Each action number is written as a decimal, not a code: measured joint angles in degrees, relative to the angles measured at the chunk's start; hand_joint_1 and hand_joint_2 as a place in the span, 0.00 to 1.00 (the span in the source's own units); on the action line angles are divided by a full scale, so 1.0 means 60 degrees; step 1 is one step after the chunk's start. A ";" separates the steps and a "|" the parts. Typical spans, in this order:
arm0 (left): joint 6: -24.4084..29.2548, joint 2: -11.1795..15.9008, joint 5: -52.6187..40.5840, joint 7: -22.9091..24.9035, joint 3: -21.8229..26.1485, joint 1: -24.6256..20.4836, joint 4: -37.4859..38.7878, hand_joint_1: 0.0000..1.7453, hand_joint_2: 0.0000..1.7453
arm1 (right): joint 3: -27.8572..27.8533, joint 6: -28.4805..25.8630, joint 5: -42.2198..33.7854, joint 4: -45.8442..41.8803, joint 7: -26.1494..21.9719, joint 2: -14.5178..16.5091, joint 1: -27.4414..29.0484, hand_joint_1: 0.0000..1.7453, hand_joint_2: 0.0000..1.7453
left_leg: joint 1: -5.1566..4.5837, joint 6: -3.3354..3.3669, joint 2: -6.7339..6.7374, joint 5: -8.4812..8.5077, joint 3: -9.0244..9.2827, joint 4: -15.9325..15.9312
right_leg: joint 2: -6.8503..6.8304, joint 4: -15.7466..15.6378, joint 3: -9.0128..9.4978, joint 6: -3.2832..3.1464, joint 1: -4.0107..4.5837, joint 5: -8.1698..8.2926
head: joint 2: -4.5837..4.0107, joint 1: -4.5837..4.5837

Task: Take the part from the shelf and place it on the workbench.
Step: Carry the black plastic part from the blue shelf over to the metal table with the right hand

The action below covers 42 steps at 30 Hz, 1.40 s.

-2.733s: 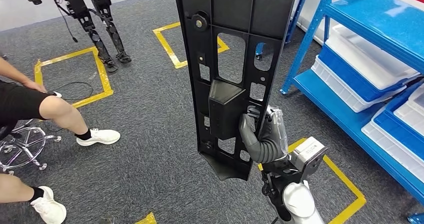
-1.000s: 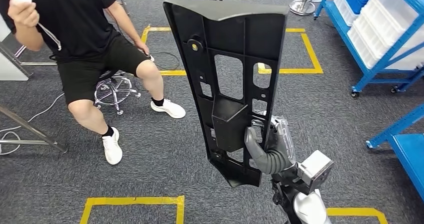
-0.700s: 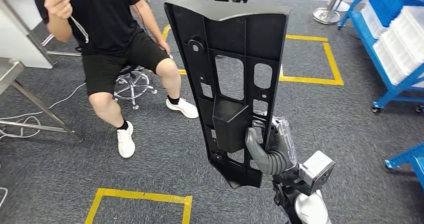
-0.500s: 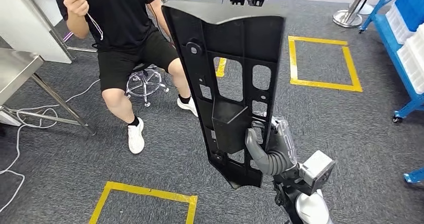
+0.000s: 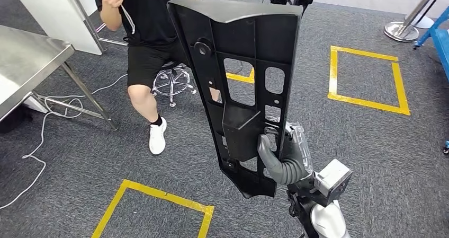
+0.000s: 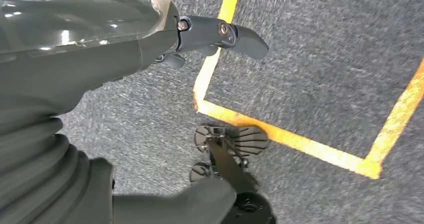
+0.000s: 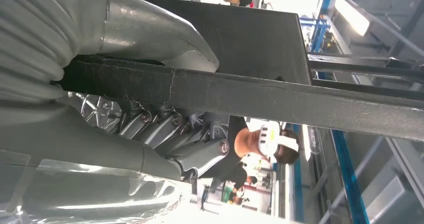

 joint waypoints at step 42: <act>-0.0323 -0.0040 -0.0183 -0.1209 0.0389 0.0120 -0.0034 0.00 1.00 | -0.0178 0.0160 0.0404 -0.0070 -0.0010 0.0157 0.0208 1.00 1.00 | 0.0204 0.0088 -0.1408 0.0200 0.0215 -0.0309 | 0.1071 0.1297 -0.0720 0.0504 -0.0194 -0.0382 | 0.0000 0.0094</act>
